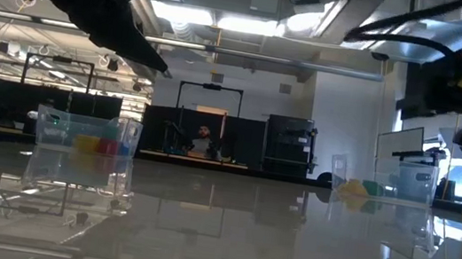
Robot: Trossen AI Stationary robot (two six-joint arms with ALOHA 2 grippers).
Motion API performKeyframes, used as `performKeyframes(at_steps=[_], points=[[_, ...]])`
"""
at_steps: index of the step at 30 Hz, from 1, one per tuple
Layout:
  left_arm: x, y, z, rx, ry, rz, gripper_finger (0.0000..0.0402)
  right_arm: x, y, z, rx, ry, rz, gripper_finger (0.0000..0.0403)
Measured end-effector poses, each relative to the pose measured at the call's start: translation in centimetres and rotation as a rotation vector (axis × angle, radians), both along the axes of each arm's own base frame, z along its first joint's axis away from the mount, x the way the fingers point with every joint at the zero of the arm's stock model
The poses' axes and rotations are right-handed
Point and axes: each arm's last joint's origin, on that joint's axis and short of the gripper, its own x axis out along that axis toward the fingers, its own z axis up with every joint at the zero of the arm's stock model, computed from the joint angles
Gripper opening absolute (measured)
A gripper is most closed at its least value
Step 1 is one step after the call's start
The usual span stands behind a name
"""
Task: Sort blocks by size
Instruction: Put the yellow cube block into the top left transparent bin
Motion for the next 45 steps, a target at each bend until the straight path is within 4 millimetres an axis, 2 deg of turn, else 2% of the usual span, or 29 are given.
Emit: performKeyframes(at_steps=[5, 10, 16, 21, 25, 28, 32, 35, 39, 45], points=[[0.0, 0.0, 0.0, 0.005, 0.001, -0.003, 0.021, 1.3, -2.1, 2.3, -0.007, -0.111, -0.08, 0.0129], [0.0, 0.0, 0.0, 0.006, 0.001, -0.003, 0.021, 1.9, -6.0, 5.3, -0.12, -0.213, -0.167, 0.0129], [0.0, 0.0, 0.0, 0.037, 0.012, -0.02, 0.021, 1.5, -12.4, 8.3, -0.368, -0.322, -0.321, 0.0129], [0.0, 0.0, 0.0, 0.05, 0.016, -0.026, 0.021, 0.8, -19.0, 9.0, -0.541, -0.244, -0.444, 0.0129], [0.0, 0.0, 0.0, 0.03, 0.011, -0.016, 0.021, -0.1, -24.3, 8.9, -0.525, -0.206, -0.482, 0.0129], [0.0, 0.0, 0.0, 0.029, 0.011, -0.015, 0.021, -0.1, -26.5, 9.5, -0.491, -0.315, -0.475, 0.0129], [0.0, 0.0, 0.0, 0.029, 0.012, -0.016, 0.021, 0.3, -27.2, 10.0, -0.472, -0.408, -0.432, 0.0129], [-0.2, 0.0, 0.3, 0.063, 0.004, -0.033, 0.021, 0.4, -27.0, 10.0, -0.417, -0.432, -0.381, 0.0129], [-0.5, 0.6, 1.2, 0.111, -0.031, -0.029, 0.021, 1.9, -25.0, 10.2, -0.303, -0.523, -0.24, 0.0129], [-0.8, 1.6, 1.8, 0.133, -0.054, 0.011, 0.021, 4.9, -21.1, 11.3, -0.261, -0.729, -0.056, 0.0129]])
